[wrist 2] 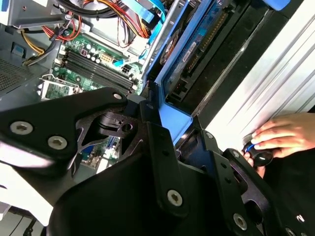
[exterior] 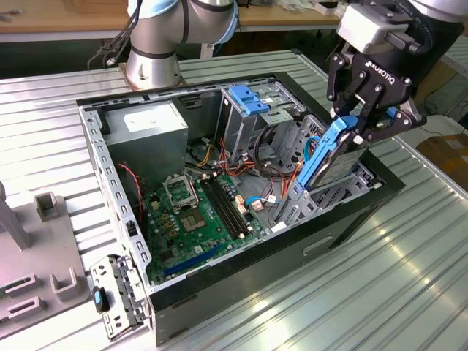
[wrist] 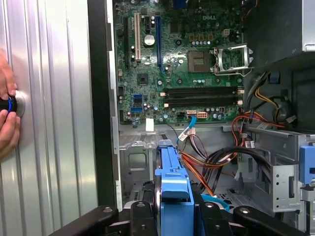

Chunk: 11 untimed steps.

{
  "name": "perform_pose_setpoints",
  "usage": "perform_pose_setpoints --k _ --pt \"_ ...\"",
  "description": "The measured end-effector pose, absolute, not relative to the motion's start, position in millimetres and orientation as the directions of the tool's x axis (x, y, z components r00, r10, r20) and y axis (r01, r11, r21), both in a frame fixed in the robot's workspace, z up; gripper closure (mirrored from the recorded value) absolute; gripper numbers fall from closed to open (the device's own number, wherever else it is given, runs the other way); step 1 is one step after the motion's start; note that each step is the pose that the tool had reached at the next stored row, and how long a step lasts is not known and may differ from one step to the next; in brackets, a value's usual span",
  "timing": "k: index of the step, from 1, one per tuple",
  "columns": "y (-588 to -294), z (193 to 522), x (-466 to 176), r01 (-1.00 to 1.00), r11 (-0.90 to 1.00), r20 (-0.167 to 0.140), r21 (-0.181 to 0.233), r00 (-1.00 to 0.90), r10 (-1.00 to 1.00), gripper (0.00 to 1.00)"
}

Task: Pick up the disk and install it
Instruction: 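Insert the disk into the insertion slot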

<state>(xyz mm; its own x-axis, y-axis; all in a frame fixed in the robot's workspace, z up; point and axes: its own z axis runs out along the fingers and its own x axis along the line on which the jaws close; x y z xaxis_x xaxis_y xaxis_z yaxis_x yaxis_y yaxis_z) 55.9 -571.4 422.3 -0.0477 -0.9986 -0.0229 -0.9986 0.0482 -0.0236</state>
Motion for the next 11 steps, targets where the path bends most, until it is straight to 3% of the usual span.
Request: perform_pose_setpoints --k 11 --pt "-572 392 56 -0.999 0.048 -0.022 -0.024 -0.048 -0.999 0.63"
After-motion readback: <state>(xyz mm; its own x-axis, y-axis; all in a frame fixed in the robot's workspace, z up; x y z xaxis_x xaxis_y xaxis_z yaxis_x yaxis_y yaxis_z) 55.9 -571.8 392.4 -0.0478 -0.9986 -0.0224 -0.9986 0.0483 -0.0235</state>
